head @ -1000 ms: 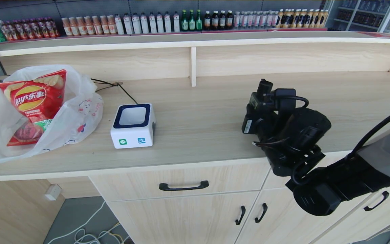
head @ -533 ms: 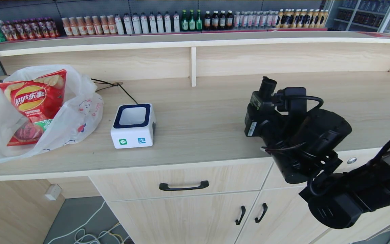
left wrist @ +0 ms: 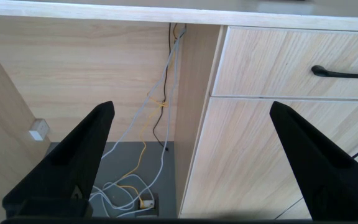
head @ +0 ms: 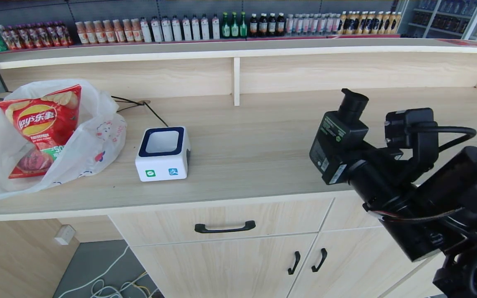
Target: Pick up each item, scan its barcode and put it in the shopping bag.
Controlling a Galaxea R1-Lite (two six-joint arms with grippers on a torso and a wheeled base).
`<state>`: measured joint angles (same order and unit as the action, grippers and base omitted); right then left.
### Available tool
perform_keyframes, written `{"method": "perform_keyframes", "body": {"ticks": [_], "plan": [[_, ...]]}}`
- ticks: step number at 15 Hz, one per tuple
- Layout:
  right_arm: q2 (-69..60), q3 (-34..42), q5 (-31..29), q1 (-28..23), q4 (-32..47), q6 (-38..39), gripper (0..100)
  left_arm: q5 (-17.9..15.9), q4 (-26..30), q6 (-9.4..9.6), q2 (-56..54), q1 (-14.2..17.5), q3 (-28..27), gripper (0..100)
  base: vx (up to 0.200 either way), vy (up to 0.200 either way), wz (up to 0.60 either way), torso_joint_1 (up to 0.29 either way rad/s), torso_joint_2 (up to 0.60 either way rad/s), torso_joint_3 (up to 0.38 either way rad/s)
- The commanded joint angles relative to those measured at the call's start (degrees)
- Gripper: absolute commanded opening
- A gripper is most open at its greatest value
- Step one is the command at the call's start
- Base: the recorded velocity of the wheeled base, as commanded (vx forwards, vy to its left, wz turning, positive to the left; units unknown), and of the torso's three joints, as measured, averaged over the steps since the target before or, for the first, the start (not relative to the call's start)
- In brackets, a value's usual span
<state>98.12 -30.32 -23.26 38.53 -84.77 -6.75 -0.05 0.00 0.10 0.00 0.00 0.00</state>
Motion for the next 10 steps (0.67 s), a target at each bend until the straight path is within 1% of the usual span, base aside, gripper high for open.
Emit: {"method": "perform_keyframes", "body": {"ticks": [1, 2, 3, 4, 6, 7, 8, 10], "plan": [[-8.0, 6.9, 0.3, 2.0, -0.5, 0.1, 0, 0.0, 0.0, -0.01, 0.0, 0.0, 0.0, 100, 0.000, 0.000, 0.00, 0.000, 0.00, 0.000], [-9.5, 8.4, 0.5, 2.2, -0.5, 0.1, 0, 0.0, 0.0, -0.01, 0.0, 0.0, 0.0, 100, 0.000, 0.000, 0.00, 0.000, 0.00, 0.000], [-13.1, 10.4, 2.0, 2.2, -0.4, 0.2, 0, 0.0, 0.0, -0.01, 0.0, 0.0, 0.0, 100, 0.000, 0.000, 0.00, 0.000, 0.00, 0.000], [-14.9, 10.9, 3.1, 2.2, -0.3, 0.2, 0, 0.0, 0.0, -0.01, 0.0, 0.0, 0.0, 100, 0.000, 0.000, 0.00, 0.000, 0.00, 0.000], [-16.6, 12.4, 3.4, 2.2, -0.2, 0.4, 0, 0.0, 0.0, -0.01, 0.0, 0.0, 0.0, 100, 0.000, 0.000, 0.00, 0.000, 0.00, 0.000], [-17.8, 14.2, 5.9, 2.2, -0.3, 2.6, 0, 0.0, 0.0, -0.01, 0.0, 0.0, 0.0, 100, 0.000, 0.000, 0.00, 0.000, 0.00, 0.000], [-18.1, 14.8, 7.0, 2.2, -0.2, 3.8, 0, 0.0, 0.0, -0.01, 0.0, 0.0, 0.0, 100, 0.000, 0.000, 0.00, 0.000, 0.00, 0.000], [-18.1, 15.2, 12.0, 2.2, -0.1, 11.1, 0, 0.0, 0.0, -0.01, 0.0, 0.0, 0.0, 100, 0.000, 0.000, 0.00, 0.000, 0.00, 0.000]]}}
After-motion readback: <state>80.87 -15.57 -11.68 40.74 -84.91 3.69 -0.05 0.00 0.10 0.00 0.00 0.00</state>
